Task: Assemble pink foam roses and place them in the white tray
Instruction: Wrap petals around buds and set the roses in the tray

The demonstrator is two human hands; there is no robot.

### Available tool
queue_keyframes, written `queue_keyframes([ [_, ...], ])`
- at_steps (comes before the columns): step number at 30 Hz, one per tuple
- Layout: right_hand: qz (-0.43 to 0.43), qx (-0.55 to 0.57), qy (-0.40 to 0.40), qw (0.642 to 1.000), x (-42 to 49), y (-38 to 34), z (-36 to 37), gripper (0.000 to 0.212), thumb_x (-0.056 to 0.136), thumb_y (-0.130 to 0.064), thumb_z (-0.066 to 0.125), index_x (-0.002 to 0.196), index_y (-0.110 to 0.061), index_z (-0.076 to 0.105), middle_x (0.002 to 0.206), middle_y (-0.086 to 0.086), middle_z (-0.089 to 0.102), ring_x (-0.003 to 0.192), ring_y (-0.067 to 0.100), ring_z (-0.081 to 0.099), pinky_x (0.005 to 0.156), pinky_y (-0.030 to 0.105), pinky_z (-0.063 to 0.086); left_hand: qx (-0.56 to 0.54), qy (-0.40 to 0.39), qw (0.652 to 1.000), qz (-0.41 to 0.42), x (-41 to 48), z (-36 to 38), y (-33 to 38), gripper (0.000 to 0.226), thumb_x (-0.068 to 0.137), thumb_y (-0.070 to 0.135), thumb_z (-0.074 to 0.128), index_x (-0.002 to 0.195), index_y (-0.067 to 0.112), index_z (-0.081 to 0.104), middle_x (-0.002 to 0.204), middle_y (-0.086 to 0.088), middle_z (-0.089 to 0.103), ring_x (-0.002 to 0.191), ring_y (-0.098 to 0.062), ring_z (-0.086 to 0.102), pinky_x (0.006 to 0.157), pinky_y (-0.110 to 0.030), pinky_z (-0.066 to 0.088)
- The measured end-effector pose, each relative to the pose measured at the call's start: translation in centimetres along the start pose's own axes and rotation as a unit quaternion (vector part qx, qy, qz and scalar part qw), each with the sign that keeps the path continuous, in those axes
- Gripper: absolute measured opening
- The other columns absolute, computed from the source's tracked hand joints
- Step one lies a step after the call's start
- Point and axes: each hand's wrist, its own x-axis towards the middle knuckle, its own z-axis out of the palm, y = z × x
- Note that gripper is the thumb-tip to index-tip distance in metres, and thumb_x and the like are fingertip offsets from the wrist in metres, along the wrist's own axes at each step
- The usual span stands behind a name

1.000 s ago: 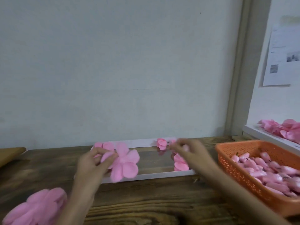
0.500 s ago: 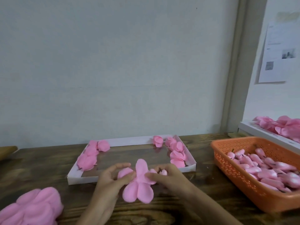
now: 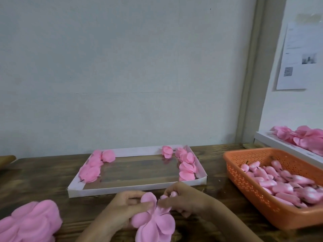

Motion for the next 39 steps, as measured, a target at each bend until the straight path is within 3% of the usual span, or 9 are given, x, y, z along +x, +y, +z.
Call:
queue_keyframes([
  [4, 0.002, -0.007, 0.002, 1.000, -0.2, -0.1, -0.3, 0.022, 0.088, -0.043, 0.071, 0.082, -0.023, 0.067, 0.054, -0.015, 0.049, 0.051, 0.003, 0.045, 0.046, 0.017, 0.037, 0.106, 0.070, 0.991, 0.036, 0.5, 0.2, 0.0, 0.019, 0.080, 0.017, 0.090, 0.097, 0.013, 0.082, 0.088, -0.008, 0.081, 0.066, -0.015, 0.074, 0.054, -0.026, 0.055],
  [12, 0.006, -0.007, -0.008, 1.000, 0.0, 0.4, -0.4, 0.025, 0.091, -0.046, 0.072, 0.073, -0.028, 0.072, 0.052, -0.015, 0.050, 0.048, 0.001, 0.046, 0.047, 0.017, 0.038, 0.170, 0.036, 0.984, 0.038, 0.6, -0.3, 0.0, 0.005, 0.085, 0.014, 0.083, 0.082, 0.018, 0.083, 0.082, -0.006, 0.081, 0.070, -0.007, 0.071, 0.061, -0.020, 0.052],
  [17, -0.016, 0.030, -0.018, 0.999, 0.0, 0.4, -0.3, 0.026, 0.090, -0.048, 0.071, 0.081, -0.024, 0.073, 0.057, -0.013, 0.048, 0.052, 0.001, 0.045, 0.048, 0.016, 0.038, 0.139, 0.065, 0.987, 0.051, 0.8, -0.4, -0.3, 0.001, 0.085, 0.012, 0.082, 0.085, 0.012, 0.081, 0.079, -0.011, 0.079, 0.043, -0.009, 0.051, 0.041, -0.017, 0.036],
  [21, -0.067, 0.063, 0.006, 0.996, 0.3, 0.5, 0.2, 0.028, 0.090, -0.049, 0.073, 0.073, -0.026, 0.070, 0.062, -0.005, 0.044, 0.056, 0.007, 0.041, 0.047, 0.019, 0.035, 0.048, 0.112, 0.987, 0.108, 1.3, -0.2, -0.5, 0.019, 0.086, 0.004, 0.080, 0.084, 0.022, 0.084, 0.082, -0.009, 0.081, 0.060, -0.002, 0.067, 0.051, -0.011, 0.045],
  [26, -0.127, 0.132, 0.069, 0.981, 1.1, 0.7, 1.7, 0.023, 0.092, -0.041, 0.075, 0.080, -0.022, 0.075, 0.061, -0.006, 0.049, 0.052, 0.007, 0.040, 0.043, 0.020, 0.032, -0.073, 0.125, 0.980, 0.139, 2.2, 0.1, -1.1, 0.007, 0.089, 0.016, 0.075, 0.093, 0.013, 0.081, 0.087, -0.011, 0.078, 0.077, -0.017, 0.071, 0.064, -0.024, 0.053],
  [31, -0.161, 0.162, 0.184, 0.956, 2.1, 0.8, 3.7, 0.024, 0.093, -0.025, 0.071, 0.082, -0.004, 0.074, 0.064, -0.002, 0.063, 0.054, 0.003, 0.050, 0.048, 0.017, 0.038, -0.160, 0.040, 0.978, 0.132, 2.6, 0.1, -1.5, 0.046, 0.076, 0.021, 0.088, 0.107, -0.007, 0.067, 0.102, -0.025, 0.072, 0.093, -0.032, 0.066, 0.087, -0.044, 0.047],
  [33, -0.168, 0.136, 0.221, 0.951, 2.5, 0.8, 4.2, 0.022, 0.093, -0.022, 0.070, 0.081, -0.004, 0.074, 0.073, 0.009, 0.072, 0.065, 0.008, 0.058, 0.055, 0.030, 0.047, -0.141, 0.013, 0.981, 0.134, 2.7, 0.1, -1.9, 0.046, 0.077, 0.019, 0.085, 0.101, -0.013, 0.062, 0.105, -0.029, 0.070, 0.094, -0.035, 0.061, 0.088, -0.048, 0.041],
  [35, -0.163, 0.131, 0.272, 0.939, 2.7, 0.9, 4.4, 0.018, 0.092, -0.028, 0.072, 0.087, -0.011, 0.073, 0.085, 0.009, 0.076, 0.077, 0.013, 0.067, 0.071, 0.044, 0.056, -0.136, 0.043, 0.981, 0.130, 2.8, 0.3, -2.0, 0.037, 0.077, 0.014, 0.087, 0.091, -0.012, 0.065, 0.097, -0.028, 0.068, 0.090, -0.034, 0.057, 0.087, -0.050, 0.041],
  [39, -0.175, 0.085, 0.307, 0.932, 2.2, 1.2, 4.4, 0.028, 0.097, -0.056, 0.050, 0.104, -0.029, 0.055, 0.095, -0.007, 0.068, 0.088, 0.002, 0.062, 0.080, 0.024, 0.052, -0.158, 0.130, 0.973, 0.102, 2.8, 0.6, -2.0, 0.035, 0.082, 0.011, 0.084, 0.108, -0.008, 0.071, 0.104, -0.028, 0.076, 0.100, -0.041, 0.074, 0.100, -0.054, 0.056],
])
